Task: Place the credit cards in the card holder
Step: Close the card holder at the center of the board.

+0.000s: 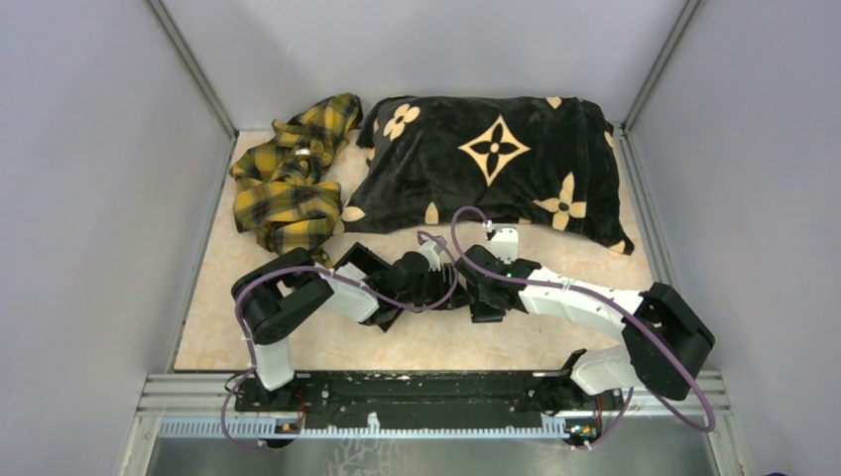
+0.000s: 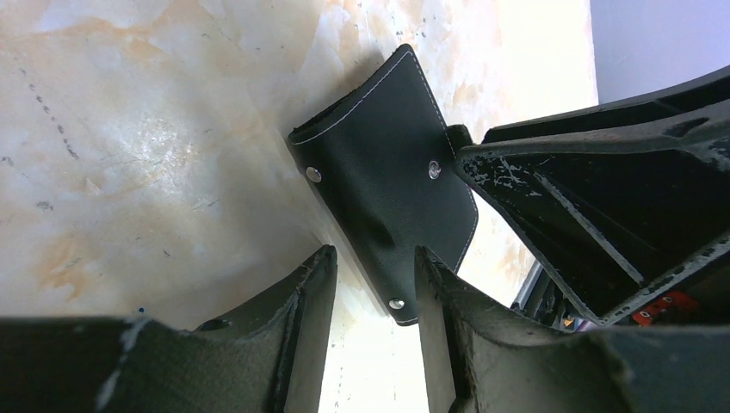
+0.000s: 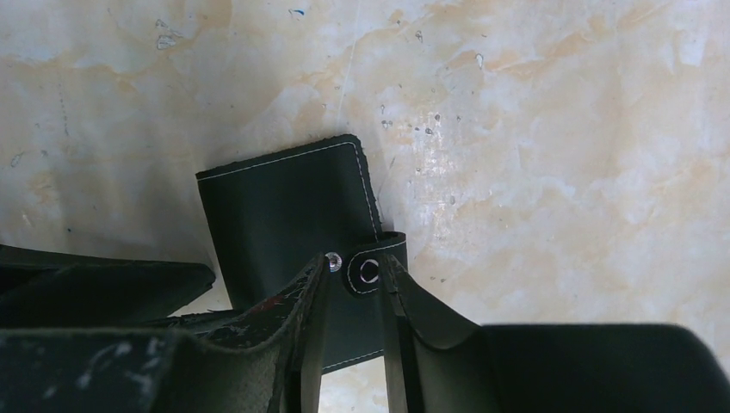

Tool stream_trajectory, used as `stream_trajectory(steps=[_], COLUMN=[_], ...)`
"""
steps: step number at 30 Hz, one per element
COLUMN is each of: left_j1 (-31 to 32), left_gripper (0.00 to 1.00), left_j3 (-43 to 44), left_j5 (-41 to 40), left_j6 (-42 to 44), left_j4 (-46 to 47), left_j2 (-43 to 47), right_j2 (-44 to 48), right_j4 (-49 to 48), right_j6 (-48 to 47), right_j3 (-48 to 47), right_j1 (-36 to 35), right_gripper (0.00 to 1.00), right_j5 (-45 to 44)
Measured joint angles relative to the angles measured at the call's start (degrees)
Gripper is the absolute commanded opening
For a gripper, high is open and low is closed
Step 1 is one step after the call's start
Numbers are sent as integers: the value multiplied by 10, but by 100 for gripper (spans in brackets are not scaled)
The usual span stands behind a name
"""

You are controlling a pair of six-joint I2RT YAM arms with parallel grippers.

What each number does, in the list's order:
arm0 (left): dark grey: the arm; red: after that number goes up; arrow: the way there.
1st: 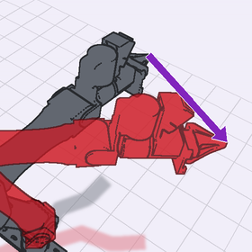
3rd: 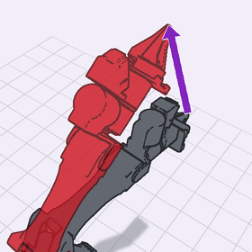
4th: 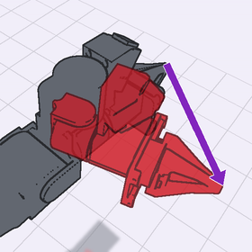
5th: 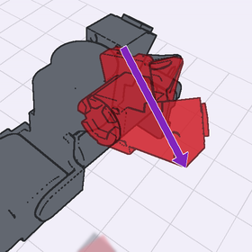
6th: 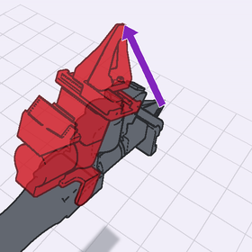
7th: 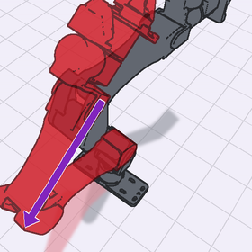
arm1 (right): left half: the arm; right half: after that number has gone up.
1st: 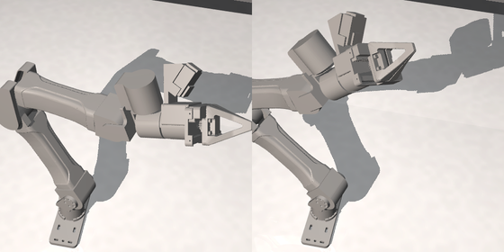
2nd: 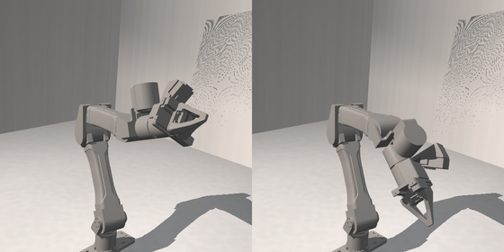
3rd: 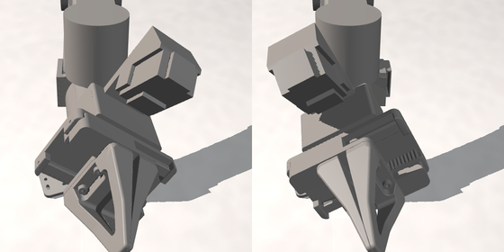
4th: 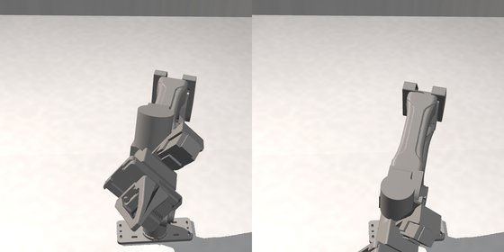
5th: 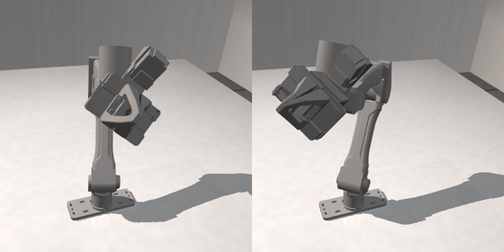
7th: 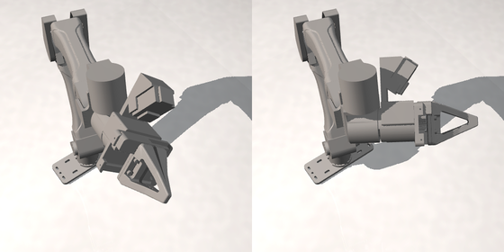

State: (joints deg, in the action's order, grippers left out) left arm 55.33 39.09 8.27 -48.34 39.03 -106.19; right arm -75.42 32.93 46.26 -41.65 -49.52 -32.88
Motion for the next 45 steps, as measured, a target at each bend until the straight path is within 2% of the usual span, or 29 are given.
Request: stream_trajectory(steps=[8, 10, 14, 20, 45], left_j1=[-1, -1, -1, -1, -2], left_gripper=[47, 48, 47, 47, 47], left_j3=[0, 0, 0, -2, 6], left_j5=[3, 3, 4, 4, 14], left_j6=[0, 0, 0, -1, -1], left_j4=[9, 10, 11, 16, 29], left_j2=[-4, -5, -5, -6, -22], right_j2=[-8, -8, -8, -8, -25], right_j4=[8, 10, 11, 14, 5], right_j6=[2, 3, 4, 5, -7], right_j3=[0, 0, 2, 4, 3], right_j1=[-3, -3, -7, -14, -18], right_gripper=[26, 23, 10, 1, 0], right_j5=[0, 0, -1, -4, -4])
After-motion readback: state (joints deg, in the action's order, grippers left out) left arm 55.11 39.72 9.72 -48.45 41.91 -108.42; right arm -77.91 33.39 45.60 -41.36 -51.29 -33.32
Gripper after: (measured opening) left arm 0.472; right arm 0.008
